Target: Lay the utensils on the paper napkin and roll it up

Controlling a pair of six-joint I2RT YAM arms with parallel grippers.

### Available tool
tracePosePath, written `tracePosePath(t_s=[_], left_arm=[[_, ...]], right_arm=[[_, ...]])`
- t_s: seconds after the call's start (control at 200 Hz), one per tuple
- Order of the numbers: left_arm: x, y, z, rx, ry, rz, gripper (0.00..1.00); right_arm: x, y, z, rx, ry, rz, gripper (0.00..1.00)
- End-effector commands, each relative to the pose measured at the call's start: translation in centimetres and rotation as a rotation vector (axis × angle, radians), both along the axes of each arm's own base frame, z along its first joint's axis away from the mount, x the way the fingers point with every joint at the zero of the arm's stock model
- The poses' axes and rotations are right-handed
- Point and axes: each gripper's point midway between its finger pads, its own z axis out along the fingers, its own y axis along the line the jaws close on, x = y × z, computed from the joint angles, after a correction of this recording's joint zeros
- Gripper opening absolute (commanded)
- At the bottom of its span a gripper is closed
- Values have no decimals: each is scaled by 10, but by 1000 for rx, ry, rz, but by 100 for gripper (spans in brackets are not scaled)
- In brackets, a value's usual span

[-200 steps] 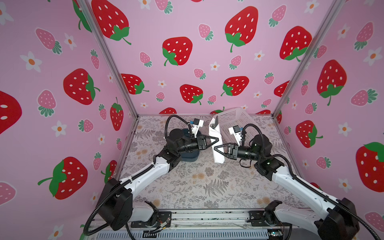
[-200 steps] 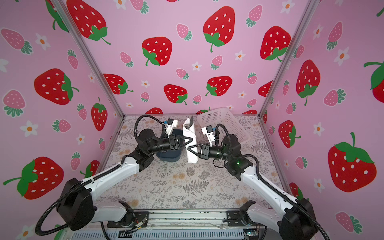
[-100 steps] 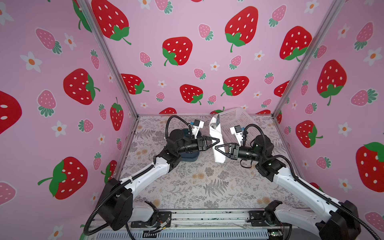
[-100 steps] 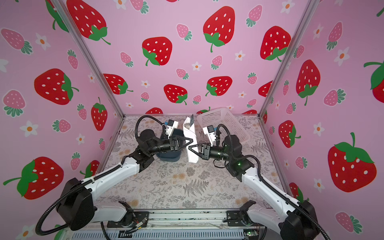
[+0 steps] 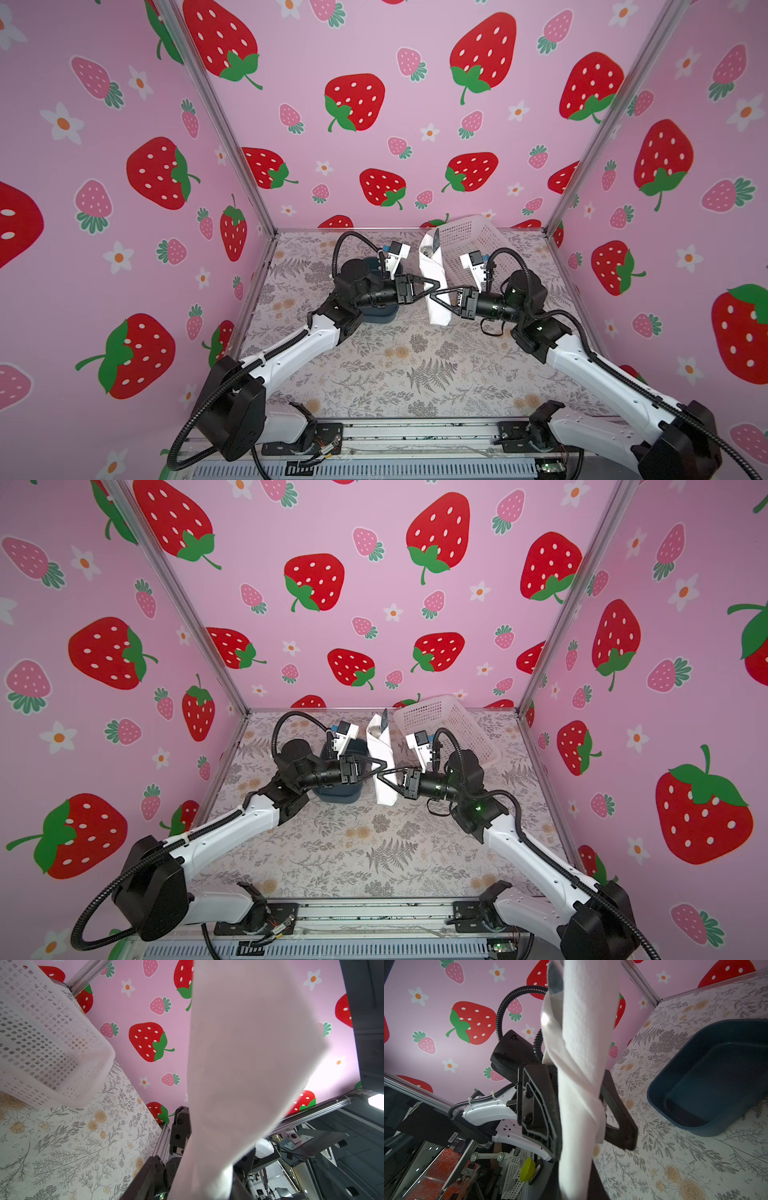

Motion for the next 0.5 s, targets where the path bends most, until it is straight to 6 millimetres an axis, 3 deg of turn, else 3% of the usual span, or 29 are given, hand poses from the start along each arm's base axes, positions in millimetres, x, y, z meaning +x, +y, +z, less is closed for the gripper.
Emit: tracePosePath(t_s=[0.0, 0.155, 0.495], left_arm=[[-2, -4, 19, -42, -48, -21, 43], [0, -5, 22, -63, -41, -27, 33], [3, -2, 19, -52, -41, 11, 22]], right_arm=[[-4, 0, 13, 34, -54, 17, 14], [-4, 1, 10, 30, -50, 18, 14], [-2, 1, 9, 25, -51, 15, 16]])
